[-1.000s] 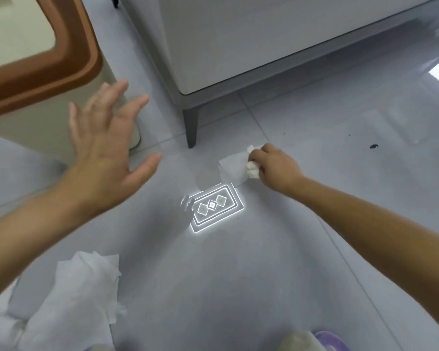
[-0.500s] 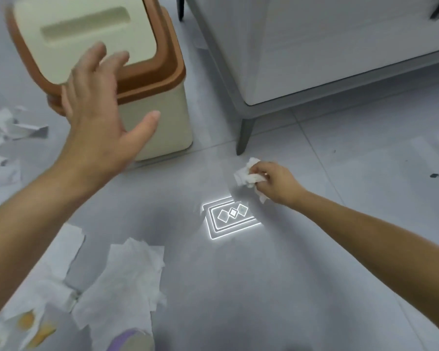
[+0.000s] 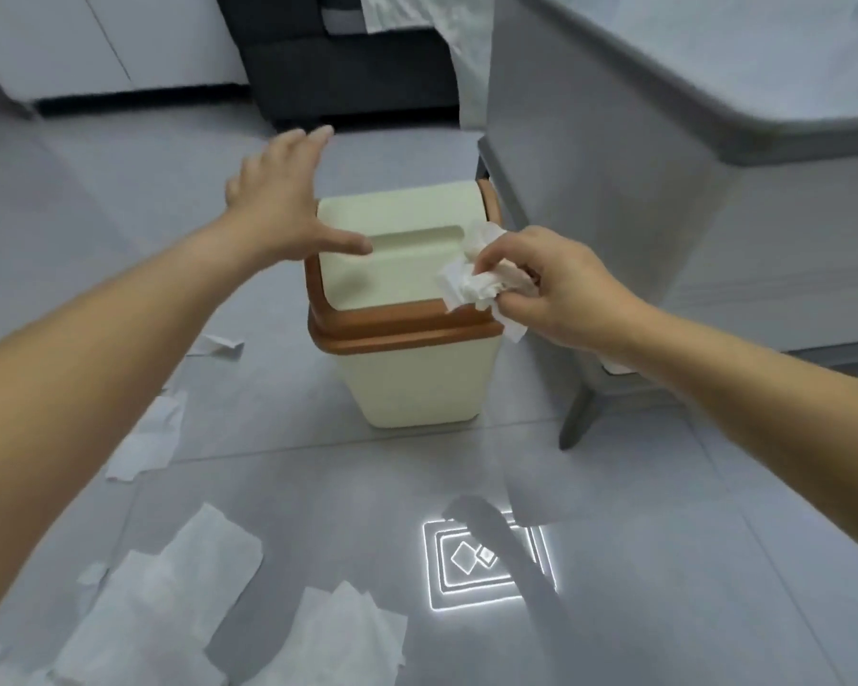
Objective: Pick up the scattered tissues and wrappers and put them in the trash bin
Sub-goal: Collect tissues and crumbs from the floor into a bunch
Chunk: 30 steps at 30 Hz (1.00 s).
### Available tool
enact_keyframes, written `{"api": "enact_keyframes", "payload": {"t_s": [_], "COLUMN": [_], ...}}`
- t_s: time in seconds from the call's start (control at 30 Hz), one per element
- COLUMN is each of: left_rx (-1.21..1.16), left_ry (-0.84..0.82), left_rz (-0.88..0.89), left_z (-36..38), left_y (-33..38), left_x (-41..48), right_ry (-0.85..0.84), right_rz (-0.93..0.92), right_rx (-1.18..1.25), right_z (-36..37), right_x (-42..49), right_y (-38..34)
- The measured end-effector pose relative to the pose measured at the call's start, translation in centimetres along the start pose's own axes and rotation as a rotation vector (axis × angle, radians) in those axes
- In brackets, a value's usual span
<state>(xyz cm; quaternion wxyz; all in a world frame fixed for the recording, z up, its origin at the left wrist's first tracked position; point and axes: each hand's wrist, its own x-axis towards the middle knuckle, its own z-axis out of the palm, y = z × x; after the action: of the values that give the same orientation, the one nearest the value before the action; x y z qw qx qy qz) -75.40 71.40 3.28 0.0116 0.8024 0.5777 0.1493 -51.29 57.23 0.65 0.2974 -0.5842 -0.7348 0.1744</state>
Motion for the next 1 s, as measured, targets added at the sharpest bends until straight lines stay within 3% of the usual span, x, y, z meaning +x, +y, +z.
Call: {"api": "enact_keyframes", "payload": {"t_s": [0.13,0.37,0.53,0.8,1.0], "left_rx": [0.031,0.077,0.042,0.039,-0.038], "left_ry": [-0.149,-0.091,-0.019,-0.026,-0.031], "left_rz": [0.089,0.125,0.141,0.123,0.126], "left_z": [1.9,3.8,4.4,4.6,5.2], "left_y": [-1.1,-2.4,-2.0,-1.7,-1.6], "left_x": [0.5,0.0,-0.7,-1.5,-6.5], "right_ry": [-0.008,-0.075,-0.307,-0.214,-0.076], "right_rz": [-0.076,-0.088,-0.02,-0.067,-0.296], "right_rx": [-0.124,-0.204,-0.226,-0.277,-0.254], "right_z": [1.4,4.5,5.7,4.7,5.9], "right_x": [4.0,6.7,7.6,6.8,2.1], "right_y": [-0.9,-0.7,-0.4,-0.1,-1.4]}}
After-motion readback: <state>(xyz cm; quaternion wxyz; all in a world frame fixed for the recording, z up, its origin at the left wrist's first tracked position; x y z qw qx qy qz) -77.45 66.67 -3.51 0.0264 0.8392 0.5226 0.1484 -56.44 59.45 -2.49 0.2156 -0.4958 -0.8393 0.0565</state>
